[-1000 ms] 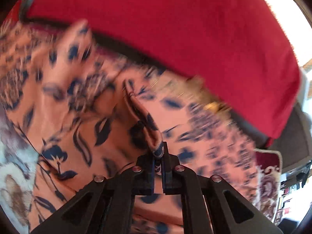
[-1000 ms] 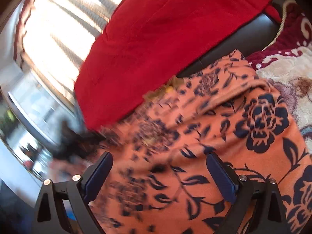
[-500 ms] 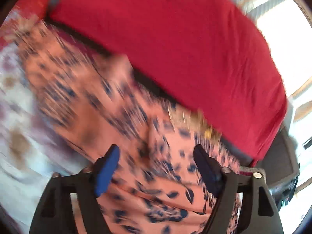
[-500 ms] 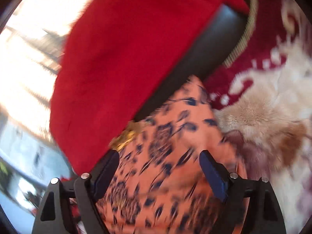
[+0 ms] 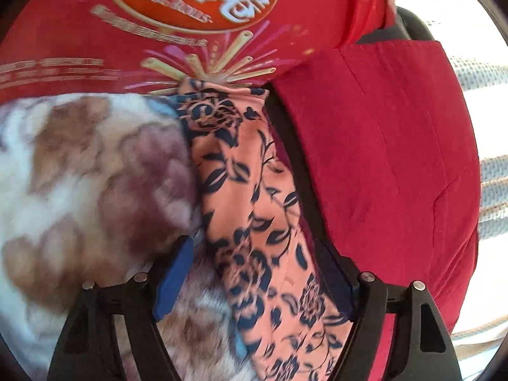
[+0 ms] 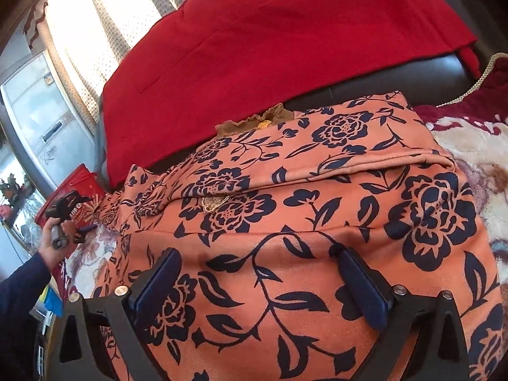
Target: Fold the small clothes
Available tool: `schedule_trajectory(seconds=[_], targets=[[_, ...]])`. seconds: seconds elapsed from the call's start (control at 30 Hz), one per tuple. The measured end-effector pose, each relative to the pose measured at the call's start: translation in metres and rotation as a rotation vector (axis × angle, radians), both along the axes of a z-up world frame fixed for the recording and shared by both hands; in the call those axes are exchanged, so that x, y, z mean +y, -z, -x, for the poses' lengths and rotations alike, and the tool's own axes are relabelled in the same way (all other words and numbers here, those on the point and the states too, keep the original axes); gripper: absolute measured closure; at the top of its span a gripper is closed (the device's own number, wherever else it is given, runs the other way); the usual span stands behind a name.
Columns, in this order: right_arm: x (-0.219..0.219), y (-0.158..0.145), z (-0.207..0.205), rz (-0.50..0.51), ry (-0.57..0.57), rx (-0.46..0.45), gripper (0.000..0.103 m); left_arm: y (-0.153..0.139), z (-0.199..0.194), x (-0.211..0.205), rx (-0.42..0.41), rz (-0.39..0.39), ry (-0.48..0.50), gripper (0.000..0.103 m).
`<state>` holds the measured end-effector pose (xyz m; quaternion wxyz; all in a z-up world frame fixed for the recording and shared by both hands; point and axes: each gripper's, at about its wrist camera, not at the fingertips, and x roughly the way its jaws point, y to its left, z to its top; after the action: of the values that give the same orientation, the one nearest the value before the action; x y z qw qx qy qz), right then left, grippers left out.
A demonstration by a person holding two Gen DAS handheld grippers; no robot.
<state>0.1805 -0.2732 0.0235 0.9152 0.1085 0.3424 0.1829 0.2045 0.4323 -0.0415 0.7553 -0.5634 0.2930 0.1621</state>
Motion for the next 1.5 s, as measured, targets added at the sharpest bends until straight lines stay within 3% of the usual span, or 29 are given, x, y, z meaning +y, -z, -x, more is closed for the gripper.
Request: schedule_trajectory(seconds=[0.1,0.13,0.17,0.2,0.27,0.37,0.43,0.6,0.7,0.8,0.83,0.87,0.9,0.93,1.0,1.07,1.27,1.4,1.5], targets=[[-0.001,-0.001,-0.004,0.004,-0.001,0.001,0.002,0.009,-0.01,0.008,0.029,-0.009,0.013,0.056],[-0.003,0.0,-0.001,0.002,-0.002,0.001,0.002,0.016,-0.011,0.013,0.058,-0.002,-0.004,0.08],[-0.003,0.0,-0.002,-0.001,-0.003,0.002,0.002,0.021,-0.011,0.014,0.081,0.001,-0.014,0.095],[-0.002,-0.001,-0.001,-0.003,-0.002,0.003,0.002,0.022,-0.01,0.017,0.093,-0.01,-0.01,0.095],[-0.002,0.0,-0.001,-0.01,-0.002,0.003,0.002,0.007,-0.012,0.012,0.12,-0.107,0.009,0.096],[-0.003,0.0,-0.001,-0.019,-0.002,0.003,0.002,-0.043,-0.02,-0.024,0.123,-0.33,0.072,0.096],[-0.002,0.0,-0.001,-0.023,0.002,0.002,0.002,-0.097,-0.023,-0.075,0.056,-0.543,0.152,0.096],[-0.004,0.0,0.0,-0.04,0.005,0.001,0.002,-0.197,-0.006,-0.233,-0.187,-0.867,0.37,0.096],[-0.004,-0.001,0.001,-0.05,0.01,0.0,0.002,-0.217,0.011,-0.342,-0.318,-0.97,0.539,0.096],[-0.006,-0.001,0.002,-0.065,0.015,-0.001,0.003,-0.203,0.02,-0.437,-0.353,-1.032,0.766,0.091],[-0.007,-0.002,0.003,-0.076,0.016,-0.002,0.003,-0.184,0.021,-0.473,-0.341,-1.062,0.858,0.077],[-0.009,-0.002,0.003,-0.089,0.017,-0.002,0.003,-0.171,0.021,-0.49,-0.316,-1.073,0.908,0.046],[-0.01,-0.003,0.004,-0.099,0.017,-0.002,0.003,-0.142,0.017,-0.509,-0.239,-1.066,0.972,0.034],[-0.013,-0.004,0.005,-0.116,0.021,-0.002,0.003,-0.121,0.015,-0.515,-0.182,-1.035,0.999,0.03],[-0.019,-0.007,0.008,-0.146,0.038,-0.006,0.003,-0.088,0.008,-0.506,-0.082,-0.985,1.021,0.03],[-0.029,-0.012,0.013,-0.187,0.058,-0.004,0.003,-0.074,0.019,-0.48,-0.035,-0.962,0.969,0.03],[-0.05,-0.045,0.01,-0.285,0.087,-0.026,0.003,-0.076,0.05,-0.364,-0.024,-0.826,0.634,0.026],[-0.058,-0.055,-0.042,-0.379,0.136,0.083,0.003,-0.046,0.046,-0.318,0.034,-0.657,0.535,0.026],[-0.071,-0.049,-0.085,-0.428,0.258,0.205,0.003,-0.04,0.06,-0.302,0.018,-0.622,0.506,0.026]])
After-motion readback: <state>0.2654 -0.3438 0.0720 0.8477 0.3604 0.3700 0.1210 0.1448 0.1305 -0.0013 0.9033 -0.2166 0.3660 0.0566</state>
